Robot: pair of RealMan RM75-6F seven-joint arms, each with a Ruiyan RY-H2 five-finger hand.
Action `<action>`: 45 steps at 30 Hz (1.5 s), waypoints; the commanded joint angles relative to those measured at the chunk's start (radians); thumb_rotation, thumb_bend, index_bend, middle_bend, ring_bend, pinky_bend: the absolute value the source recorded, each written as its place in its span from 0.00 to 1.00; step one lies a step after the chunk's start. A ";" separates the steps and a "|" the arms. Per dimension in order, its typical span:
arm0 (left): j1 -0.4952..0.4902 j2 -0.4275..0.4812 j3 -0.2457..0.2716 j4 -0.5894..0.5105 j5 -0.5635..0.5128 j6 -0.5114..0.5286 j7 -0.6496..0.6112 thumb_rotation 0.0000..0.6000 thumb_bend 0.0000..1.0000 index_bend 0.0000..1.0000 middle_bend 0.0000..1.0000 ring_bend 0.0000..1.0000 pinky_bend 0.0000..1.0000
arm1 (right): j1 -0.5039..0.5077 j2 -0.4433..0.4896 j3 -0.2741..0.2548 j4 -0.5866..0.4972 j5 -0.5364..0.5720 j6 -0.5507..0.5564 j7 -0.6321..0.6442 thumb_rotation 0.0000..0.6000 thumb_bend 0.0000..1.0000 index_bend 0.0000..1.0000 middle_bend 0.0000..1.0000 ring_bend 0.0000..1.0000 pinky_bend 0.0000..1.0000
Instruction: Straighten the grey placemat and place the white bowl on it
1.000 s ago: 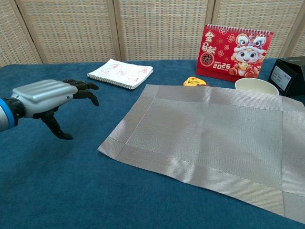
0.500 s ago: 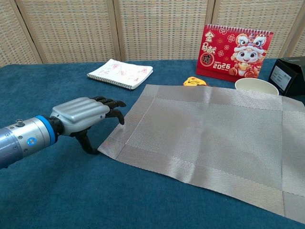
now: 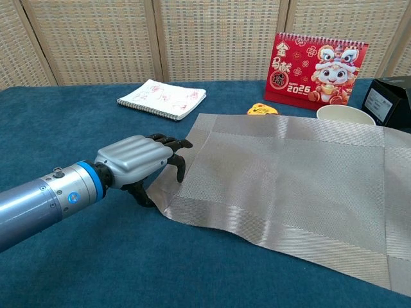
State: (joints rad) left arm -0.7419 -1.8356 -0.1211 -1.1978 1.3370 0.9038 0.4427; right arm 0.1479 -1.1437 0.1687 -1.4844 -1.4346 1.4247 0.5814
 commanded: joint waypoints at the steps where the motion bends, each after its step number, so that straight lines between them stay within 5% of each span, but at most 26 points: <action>1: 0.001 -0.006 0.001 0.001 -0.005 0.006 0.003 1.00 0.35 0.54 0.00 0.00 0.00 | 0.000 0.001 0.000 -0.002 -0.002 0.000 0.003 1.00 0.21 0.09 0.00 0.00 0.00; 12: 0.029 0.021 0.024 -0.010 -0.004 0.046 -0.007 1.00 0.54 0.63 0.00 0.00 0.00 | -0.002 0.003 -0.005 -0.011 -0.018 0.013 0.005 1.00 0.21 0.10 0.00 0.00 0.00; 32: 0.210 0.290 0.197 -0.350 0.039 0.202 0.077 1.00 0.55 0.61 0.00 0.00 0.00 | 0.002 -0.009 -0.016 -0.020 -0.022 0.008 -0.044 1.00 0.21 0.10 0.00 0.00 0.00; 45: 0.280 0.363 0.296 -0.467 0.142 0.249 0.071 1.00 0.55 0.61 0.00 0.00 0.00 | 0.009 -0.023 -0.014 -0.002 -0.002 -0.012 -0.058 1.00 0.21 0.10 0.00 0.00 0.00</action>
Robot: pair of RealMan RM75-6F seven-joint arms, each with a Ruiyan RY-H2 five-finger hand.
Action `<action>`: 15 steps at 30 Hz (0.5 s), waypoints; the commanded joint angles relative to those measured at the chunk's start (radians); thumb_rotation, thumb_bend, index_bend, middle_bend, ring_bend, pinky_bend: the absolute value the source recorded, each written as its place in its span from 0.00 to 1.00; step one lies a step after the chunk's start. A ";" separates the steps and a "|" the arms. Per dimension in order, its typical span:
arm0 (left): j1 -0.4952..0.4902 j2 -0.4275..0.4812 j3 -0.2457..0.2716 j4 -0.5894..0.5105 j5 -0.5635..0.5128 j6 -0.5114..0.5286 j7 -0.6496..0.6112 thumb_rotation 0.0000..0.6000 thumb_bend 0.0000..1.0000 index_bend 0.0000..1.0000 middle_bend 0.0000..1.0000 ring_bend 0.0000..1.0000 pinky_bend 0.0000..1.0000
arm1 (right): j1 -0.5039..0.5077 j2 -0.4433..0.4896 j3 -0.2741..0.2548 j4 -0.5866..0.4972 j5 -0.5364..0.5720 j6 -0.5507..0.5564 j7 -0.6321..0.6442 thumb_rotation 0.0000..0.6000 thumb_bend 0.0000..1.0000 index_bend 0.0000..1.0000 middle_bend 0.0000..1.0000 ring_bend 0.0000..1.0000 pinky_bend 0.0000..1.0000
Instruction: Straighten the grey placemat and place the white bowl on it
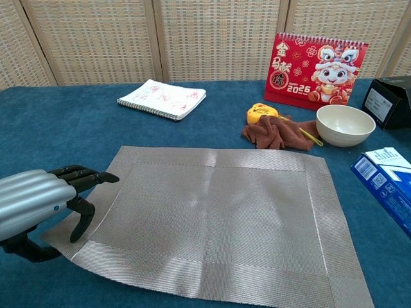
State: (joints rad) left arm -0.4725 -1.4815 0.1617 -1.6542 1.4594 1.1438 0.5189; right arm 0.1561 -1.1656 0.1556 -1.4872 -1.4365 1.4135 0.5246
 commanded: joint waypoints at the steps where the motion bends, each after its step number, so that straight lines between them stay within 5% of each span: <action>1: 0.014 0.010 0.016 -0.012 0.027 0.010 -0.009 1.00 0.55 0.61 0.00 0.00 0.00 | 0.001 -0.002 -0.001 0.002 0.000 -0.002 -0.003 1.00 0.21 0.10 0.00 0.00 0.00; 15: 0.037 0.037 0.032 0.004 0.108 0.011 -0.115 1.00 0.52 0.58 0.00 0.00 0.00 | 0.001 -0.007 -0.002 0.003 0.004 -0.006 -0.014 1.00 0.21 0.10 0.00 0.00 0.00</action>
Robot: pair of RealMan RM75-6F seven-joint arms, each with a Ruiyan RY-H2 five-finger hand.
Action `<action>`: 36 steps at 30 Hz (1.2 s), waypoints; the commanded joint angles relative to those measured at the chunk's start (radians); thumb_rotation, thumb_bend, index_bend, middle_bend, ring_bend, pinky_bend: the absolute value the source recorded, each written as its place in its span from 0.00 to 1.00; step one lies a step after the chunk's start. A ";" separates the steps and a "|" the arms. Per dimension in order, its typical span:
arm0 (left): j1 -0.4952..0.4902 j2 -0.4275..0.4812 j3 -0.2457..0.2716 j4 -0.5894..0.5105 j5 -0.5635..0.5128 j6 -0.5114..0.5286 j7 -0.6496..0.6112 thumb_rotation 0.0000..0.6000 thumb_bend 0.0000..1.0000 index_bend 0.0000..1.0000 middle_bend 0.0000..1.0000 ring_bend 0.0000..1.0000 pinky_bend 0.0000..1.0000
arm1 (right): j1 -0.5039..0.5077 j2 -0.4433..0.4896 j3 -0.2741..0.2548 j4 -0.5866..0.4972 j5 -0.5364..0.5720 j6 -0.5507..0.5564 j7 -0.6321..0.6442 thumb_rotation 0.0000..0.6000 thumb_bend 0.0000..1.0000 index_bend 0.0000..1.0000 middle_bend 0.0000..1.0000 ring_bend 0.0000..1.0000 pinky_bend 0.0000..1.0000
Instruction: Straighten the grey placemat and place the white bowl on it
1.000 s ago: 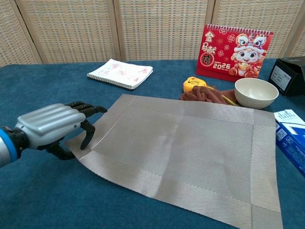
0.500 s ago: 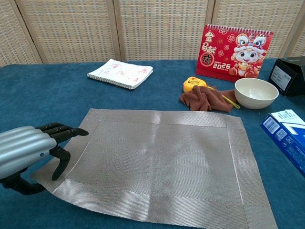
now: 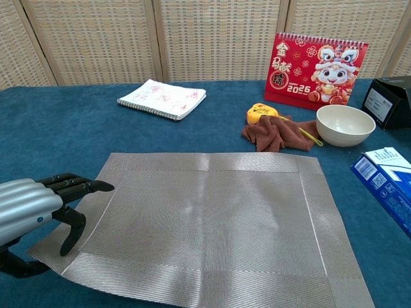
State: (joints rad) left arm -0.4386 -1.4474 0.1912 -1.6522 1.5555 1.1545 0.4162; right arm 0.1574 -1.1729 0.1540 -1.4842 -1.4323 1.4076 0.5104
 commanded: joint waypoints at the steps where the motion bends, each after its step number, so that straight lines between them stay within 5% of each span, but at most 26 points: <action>1: 0.005 0.003 0.004 0.003 0.020 0.001 -0.015 1.00 0.52 0.58 0.00 0.00 0.00 | 0.000 0.000 0.000 0.000 -0.001 0.001 -0.001 1.00 0.21 0.10 0.00 0.00 0.00; 22: 0.027 -0.003 0.014 0.000 0.102 -0.005 -0.054 1.00 0.49 0.57 0.00 0.00 0.00 | -0.002 -0.003 -0.002 -0.001 -0.003 0.004 -0.009 1.00 0.21 0.10 0.00 0.00 0.00; 25: 0.029 -0.004 0.012 0.005 0.108 -0.002 -0.060 1.00 0.42 0.47 0.00 0.00 0.00 | -0.003 -0.003 -0.002 -0.001 -0.003 0.005 -0.010 1.00 0.21 0.10 0.00 0.00 0.00; 30: 0.031 0.012 0.010 0.004 0.107 -0.010 -0.079 1.00 0.21 0.14 0.00 0.00 0.00 | -0.004 -0.002 0.000 -0.001 -0.002 0.008 -0.011 1.00 0.21 0.10 0.00 0.00 0.00; 36: 0.039 0.029 0.004 -0.001 0.126 0.020 -0.127 1.00 0.12 0.03 0.00 0.00 0.00 | -0.004 -0.003 -0.001 -0.001 -0.002 0.006 -0.016 1.00 0.21 0.10 0.00 0.00 0.00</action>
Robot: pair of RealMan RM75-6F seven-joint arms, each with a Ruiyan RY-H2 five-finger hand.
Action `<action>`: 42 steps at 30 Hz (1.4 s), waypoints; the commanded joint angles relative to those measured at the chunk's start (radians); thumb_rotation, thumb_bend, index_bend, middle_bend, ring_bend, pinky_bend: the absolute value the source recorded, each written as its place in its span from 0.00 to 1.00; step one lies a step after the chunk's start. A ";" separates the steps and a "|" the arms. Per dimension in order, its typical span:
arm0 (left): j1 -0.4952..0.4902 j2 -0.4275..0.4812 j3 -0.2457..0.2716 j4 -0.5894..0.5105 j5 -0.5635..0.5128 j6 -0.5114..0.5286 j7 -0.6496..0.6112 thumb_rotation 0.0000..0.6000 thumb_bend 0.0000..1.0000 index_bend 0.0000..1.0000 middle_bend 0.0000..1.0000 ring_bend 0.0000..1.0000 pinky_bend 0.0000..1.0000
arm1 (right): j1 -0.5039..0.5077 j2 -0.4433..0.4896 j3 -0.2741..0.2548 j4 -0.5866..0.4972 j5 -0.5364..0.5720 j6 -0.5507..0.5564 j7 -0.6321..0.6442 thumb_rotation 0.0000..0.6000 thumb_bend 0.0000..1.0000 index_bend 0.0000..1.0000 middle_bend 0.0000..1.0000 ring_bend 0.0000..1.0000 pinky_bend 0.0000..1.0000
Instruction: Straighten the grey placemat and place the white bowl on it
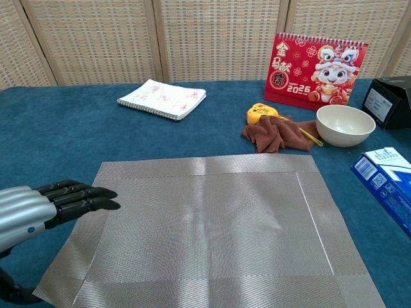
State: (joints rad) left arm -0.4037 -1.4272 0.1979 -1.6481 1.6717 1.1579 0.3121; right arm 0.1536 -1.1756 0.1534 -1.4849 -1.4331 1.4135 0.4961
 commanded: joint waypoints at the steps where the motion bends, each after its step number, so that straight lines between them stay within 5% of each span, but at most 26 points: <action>1: 0.007 0.018 -0.002 -0.011 0.018 0.027 -0.041 1.00 0.12 0.03 0.00 0.00 0.00 | 0.000 -0.001 -0.001 0.000 -0.002 0.000 -0.003 1.00 0.21 0.10 0.00 0.00 0.00; 14: 0.095 0.134 -0.060 -0.058 -0.012 0.222 -0.146 1.00 0.10 0.05 0.00 0.00 0.00 | 0.006 -0.009 -0.005 -0.008 -0.018 0.010 -0.055 1.00 0.20 0.10 0.00 0.00 0.00; 25: 0.133 0.211 -0.130 -0.057 -0.073 0.296 -0.222 1.00 0.10 0.07 0.00 0.00 0.00 | 0.088 -0.033 0.042 -0.065 0.025 -0.066 -0.254 1.00 0.20 0.31 0.00 0.00 0.00; 31: 0.145 0.242 -0.160 -0.057 -0.102 0.308 -0.261 1.00 0.10 0.08 0.00 0.00 0.00 | 0.185 -0.069 0.099 -0.076 0.140 -0.182 -0.433 1.00 0.20 0.33 0.00 0.00 0.00; 42: 0.160 0.247 -0.191 -0.038 -0.119 0.312 -0.276 1.00 0.10 0.08 0.00 0.00 0.00 | 0.367 -0.227 0.177 0.074 0.387 -0.358 -0.664 1.00 0.23 0.37 0.00 0.00 0.00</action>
State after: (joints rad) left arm -0.2442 -1.1808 0.0073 -1.6868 1.5536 1.4707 0.0368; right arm 0.4929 -1.3702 0.3139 -1.4456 -1.0793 1.0847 -0.1351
